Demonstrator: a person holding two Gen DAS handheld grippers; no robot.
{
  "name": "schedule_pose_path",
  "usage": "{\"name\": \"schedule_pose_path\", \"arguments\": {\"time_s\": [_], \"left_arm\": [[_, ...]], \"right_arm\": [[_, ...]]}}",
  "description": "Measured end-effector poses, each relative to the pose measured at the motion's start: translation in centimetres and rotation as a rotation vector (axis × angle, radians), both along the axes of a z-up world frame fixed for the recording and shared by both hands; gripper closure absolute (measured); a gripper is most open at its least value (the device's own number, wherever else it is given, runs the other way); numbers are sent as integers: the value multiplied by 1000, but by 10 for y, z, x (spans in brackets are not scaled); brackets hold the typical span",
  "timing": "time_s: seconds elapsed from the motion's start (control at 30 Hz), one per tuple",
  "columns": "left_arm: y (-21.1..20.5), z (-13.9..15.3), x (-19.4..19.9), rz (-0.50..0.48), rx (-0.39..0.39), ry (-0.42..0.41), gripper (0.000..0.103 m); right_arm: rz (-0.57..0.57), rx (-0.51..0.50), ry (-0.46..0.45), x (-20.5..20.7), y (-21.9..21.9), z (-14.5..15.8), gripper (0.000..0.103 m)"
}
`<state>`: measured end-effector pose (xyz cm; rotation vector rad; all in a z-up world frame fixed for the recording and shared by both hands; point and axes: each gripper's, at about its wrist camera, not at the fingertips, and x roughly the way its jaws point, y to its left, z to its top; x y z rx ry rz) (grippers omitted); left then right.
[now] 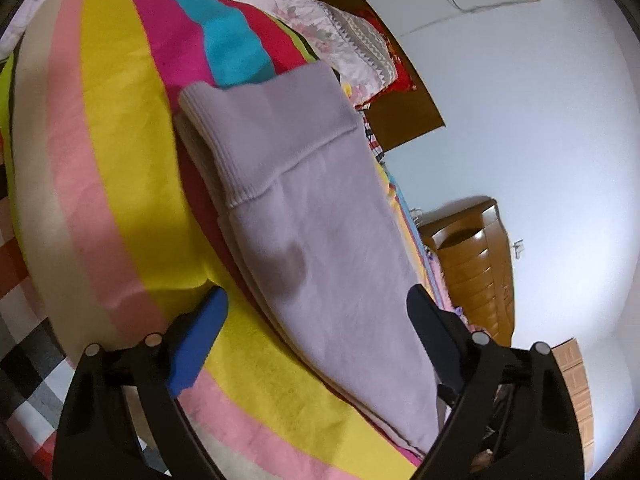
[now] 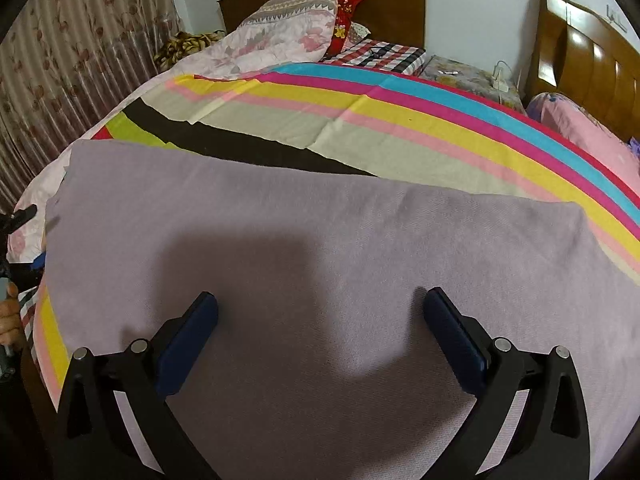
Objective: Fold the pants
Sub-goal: 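Close the left tool on the lilac pants and lift them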
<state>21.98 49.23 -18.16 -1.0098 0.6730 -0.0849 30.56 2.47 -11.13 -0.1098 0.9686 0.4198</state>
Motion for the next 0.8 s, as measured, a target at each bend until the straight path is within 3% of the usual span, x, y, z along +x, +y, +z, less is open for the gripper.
{"name": "schedule_pose_path", "arguments": {"time_s": [0.13, 0.3, 0.57, 0.63, 0.67, 0.8], "left_arm": [[1, 3, 18, 0, 12, -7, 19], [15, 3, 36, 63, -8, -45, 52], [20, -23, 37, 105, -72, -117, 51], [18, -22, 36, 119, -58, -102, 63], [17, -22, 36, 132, -30, -79, 84], [1, 3, 24, 163, 90, -89, 92]], "right_arm": [[-1, 16, 2, 1, -2, 0, 4], [-1, 16, 2, 1, -2, 0, 4], [-1, 15, 2, 1, -2, 0, 4], [-1, 18, 2, 2, -3, 0, 4], [-2, 20, 2, 2, -2, 0, 4], [-5, 52, 2, 3, -6, 2, 4]]}}
